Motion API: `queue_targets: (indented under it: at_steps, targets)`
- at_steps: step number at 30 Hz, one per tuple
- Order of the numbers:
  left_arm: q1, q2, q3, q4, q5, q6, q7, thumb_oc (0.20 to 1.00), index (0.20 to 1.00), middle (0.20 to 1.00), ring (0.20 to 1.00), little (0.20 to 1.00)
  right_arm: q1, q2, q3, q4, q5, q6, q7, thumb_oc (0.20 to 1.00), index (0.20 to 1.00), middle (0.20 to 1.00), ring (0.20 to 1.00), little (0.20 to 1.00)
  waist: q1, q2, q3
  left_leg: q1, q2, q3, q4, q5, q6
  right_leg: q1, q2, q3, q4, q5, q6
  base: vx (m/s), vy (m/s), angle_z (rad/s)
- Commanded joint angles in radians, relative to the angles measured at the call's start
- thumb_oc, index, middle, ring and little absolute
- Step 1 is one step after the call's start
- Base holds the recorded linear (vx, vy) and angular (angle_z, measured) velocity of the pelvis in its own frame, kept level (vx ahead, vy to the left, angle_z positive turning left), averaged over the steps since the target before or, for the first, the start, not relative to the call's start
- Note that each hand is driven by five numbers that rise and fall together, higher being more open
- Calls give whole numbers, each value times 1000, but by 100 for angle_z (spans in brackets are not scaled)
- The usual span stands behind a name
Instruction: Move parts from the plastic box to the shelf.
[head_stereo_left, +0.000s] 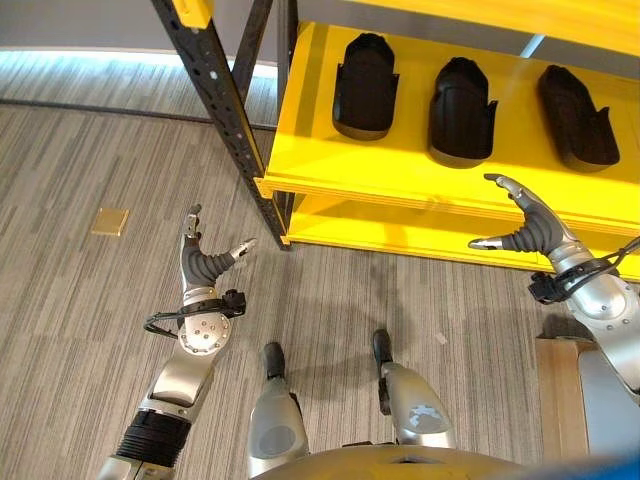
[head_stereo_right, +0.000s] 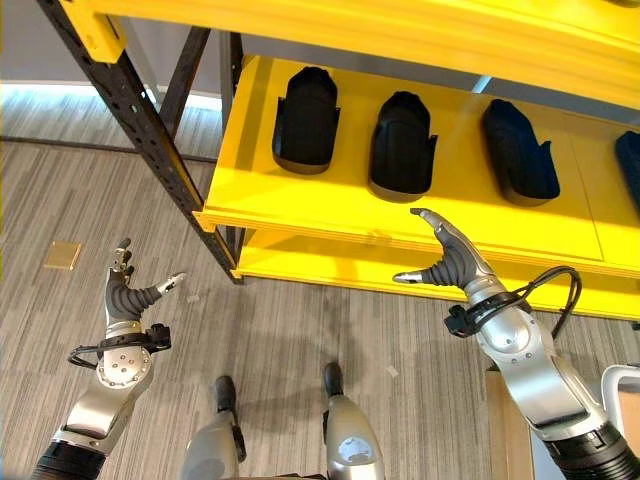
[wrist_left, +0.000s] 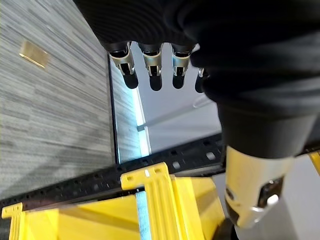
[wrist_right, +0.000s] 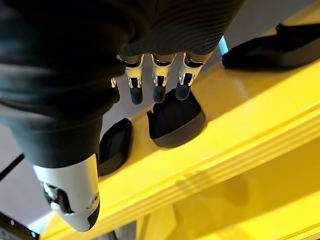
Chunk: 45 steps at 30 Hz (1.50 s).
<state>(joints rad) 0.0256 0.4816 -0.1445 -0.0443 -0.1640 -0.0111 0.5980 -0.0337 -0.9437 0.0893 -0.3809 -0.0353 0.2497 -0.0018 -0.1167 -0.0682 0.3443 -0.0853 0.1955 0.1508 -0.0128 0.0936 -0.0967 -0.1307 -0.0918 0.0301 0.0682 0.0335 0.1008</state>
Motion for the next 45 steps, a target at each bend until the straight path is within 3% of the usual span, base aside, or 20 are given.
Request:
queue_targets:
  at_steps: [1,3,12,18,22,30,35,38,39,45]
  targets:
    - [-5,53,-4,1,22,-39,20,1000,1000,1000,1000,1000,-102,-46,-8,-28,-84,-101,15,1000,1000,1000,1000,1000,20,-22,-15,-5,28,29,60,-83,23,35,6,-26,66,-96,13,-48,-76,-17]
    - [-20,63,-27,2,20,-30,27,1000,1000,1000,1000,1000,-166,-86,32,-17,-81,-119,22,1000,1000,1000,1000,1000,23,-16,-16,-2,30,31,65,-84,20,40,9,-28,65,-99,10,-28,-51,-9]
    - [-56,67,-74,40,29,-36,34,1000,1000,1000,1000,1000,-432,-173,246,71,-143,-84,137,1000,1000,1000,1000,1000,48,16,-19,2,38,26,66,-73,7,49,4,-51,66,-109,5,-10,-29,-1]
    - [-83,67,-85,76,46,-54,16,1000,1000,1000,1000,1000,-569,-214,351,160,-136,-59,161,1000,1000,1000,1000,1000,53,36,17,-40,39,13,106,-75,3,13,10,-55,103,-123,-7,-48,-61,0]
    - [-107,66,-91,83,36,-72,29,1000,1000,1000,1000,1000,-655,-239,395,214,-122,-70,191,1000,1000,1000,1000,1000,37,71,65,-84,26,-2,117,-73,0,-47,8,-49,134,-135,-17,-137,38,-4]
    - [-105,53,-66,88,37,-91,35,1000,1000,1000,1000,1000,-660,-222,395,232,-154,-69,259,1000,1000,1000,1000,1000,16,95,99,-117,22,-1,131,-76,2,-108,0,-52,174,-145,-29,-46,29,-2]
    - [-103,50,-62,87,32,-97,49,1000,1000,1000,1000,1000,-689,-229,406,225,-190,-154,202,1000,1000,1000,1000,1000,12,104,114,-137,25,1,152,-82,3,-141,-2,-53,211,-156,-37,-2,7,-2]
    - [-106,43,-54,86,30,-93,47,1000,1000,1000,1000,1000,-675,-217,382,165,-227,-84,232,1000,1000,1000,1000,1000,3,112,124,-144,21,2,155,-83,3,-161,-4,-47,226,-160,-38,-14,59,-4]
    - [-101,36,-48,82,31,-100,48,1000,1000,1000,1000,1000,-667,-219,379,170,-275,-48,196,1000,1000,1000,1000,1000,0,119,130,-148,18,5,155,-84,5,-172,-7,-45,235,-164,-42,9,75,0]
    - [-91,36,-41,74,29,-101,40,1000,1000,1000,1000,1000,-703,-206,384,242,-315,9,176,1000,1000,1000,1000,1000,8,131,133,-148,14,3,157,-87,7,-181,-15,-51,246,-169,-43,4,10,0]
